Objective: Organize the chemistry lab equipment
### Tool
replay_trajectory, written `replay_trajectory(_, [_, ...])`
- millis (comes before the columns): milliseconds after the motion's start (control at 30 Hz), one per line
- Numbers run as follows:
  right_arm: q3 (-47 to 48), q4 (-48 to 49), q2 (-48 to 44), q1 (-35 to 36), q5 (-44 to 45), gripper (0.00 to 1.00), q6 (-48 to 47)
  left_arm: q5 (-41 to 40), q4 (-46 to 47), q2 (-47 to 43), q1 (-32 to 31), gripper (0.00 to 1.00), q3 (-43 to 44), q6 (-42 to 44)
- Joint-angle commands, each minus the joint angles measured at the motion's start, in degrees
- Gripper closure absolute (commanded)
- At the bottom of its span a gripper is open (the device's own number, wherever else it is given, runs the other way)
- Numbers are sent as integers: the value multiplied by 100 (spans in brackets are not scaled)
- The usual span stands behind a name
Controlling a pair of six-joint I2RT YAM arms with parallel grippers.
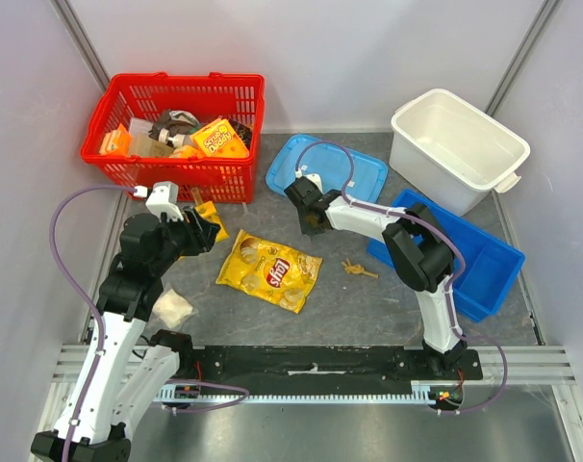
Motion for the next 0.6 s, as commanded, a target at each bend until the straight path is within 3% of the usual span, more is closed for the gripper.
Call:
replay_trajectory(0, [319,52,-384,8,228,88,-185,-111,126,12,-36,45,57,-124])
replay_trajectory(567, [56,-720,-2009,-413,606,88,-203,-103,126,-40,-71,45,57,-133])
